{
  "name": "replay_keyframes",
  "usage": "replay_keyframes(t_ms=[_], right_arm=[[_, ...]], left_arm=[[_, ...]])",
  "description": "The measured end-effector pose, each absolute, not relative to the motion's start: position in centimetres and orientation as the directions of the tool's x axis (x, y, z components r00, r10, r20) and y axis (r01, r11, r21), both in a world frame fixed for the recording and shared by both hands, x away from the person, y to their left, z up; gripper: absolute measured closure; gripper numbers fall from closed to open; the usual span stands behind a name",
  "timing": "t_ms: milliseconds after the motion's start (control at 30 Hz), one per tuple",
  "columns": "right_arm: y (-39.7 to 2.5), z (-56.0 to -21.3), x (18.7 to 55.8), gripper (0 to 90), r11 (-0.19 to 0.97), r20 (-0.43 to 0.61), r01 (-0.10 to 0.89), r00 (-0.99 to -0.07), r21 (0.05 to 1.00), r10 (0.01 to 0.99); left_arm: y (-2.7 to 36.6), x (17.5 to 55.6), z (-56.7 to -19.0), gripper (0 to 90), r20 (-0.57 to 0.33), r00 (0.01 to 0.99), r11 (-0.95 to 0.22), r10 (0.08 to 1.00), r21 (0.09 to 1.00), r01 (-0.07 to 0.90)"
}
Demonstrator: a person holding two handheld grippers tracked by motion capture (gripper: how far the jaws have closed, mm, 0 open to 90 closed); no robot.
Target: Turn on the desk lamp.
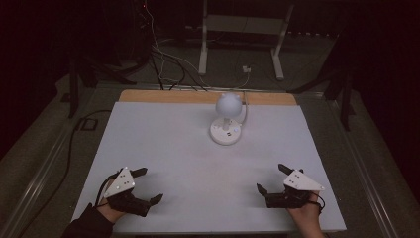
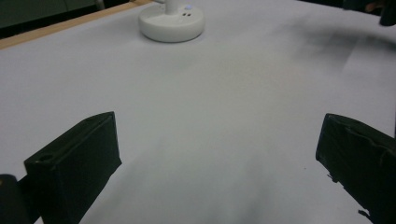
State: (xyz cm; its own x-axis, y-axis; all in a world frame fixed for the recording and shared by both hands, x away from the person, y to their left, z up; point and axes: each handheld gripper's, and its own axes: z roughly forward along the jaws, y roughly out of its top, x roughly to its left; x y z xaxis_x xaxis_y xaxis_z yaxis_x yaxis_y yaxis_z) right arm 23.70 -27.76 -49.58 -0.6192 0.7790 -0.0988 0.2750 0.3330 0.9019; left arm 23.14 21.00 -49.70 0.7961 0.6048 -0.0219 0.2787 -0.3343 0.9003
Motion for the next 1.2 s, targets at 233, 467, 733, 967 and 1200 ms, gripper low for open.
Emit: replay_keyframes(t_ms=[233, 467, 733, 967, 1200], right_arm=[[-27.7, -50.1, 24.0, 0.0, 0.353, -0.095, 0.301, -0.626, 0.886, 0.774], [-27.6, -50.4, 24.4, 0.0, 0.353, -0.066, 0.331, -0.641, 0.875, 0.765], [-27.7, -50.3, 24.3, 0.0, 0.337, -0.043, 0.347, -0.638, 0.875, 0.769], [-27.4, -49.7, 24.0, 0.0, 0.33, -0.033, 0.357, -0.633, 0.874, 0.773], [-27.0, -49.3, 24.1, 0.0, 0.32, 0.003, 0.387, -0.641, 0.865, 0.767]], left_arm=[[21.2, 23.3, -49.8, 0.3, -0.021, 0.797, -0.319, 0.604, 0.91, 0.265], [21.1, 23.6, -49.9, 0.3, -0.033, 0.799, -0.313, 0.6, 0.91, 0.272], [21.3, 23.5, -49.9, 0.3, -0.046, 0.792, -0.306, 0.609, 0.908, 0.287], [21.4, 23.3, -49.9, 0.3, -0.041, 0.797, -0.303, 0.603, 0.912, 0.276], [21.4, 23.3, -49.8, 0.3, -0.05, 0.795, -0.29, 0.605, 0.916, 0.278]])
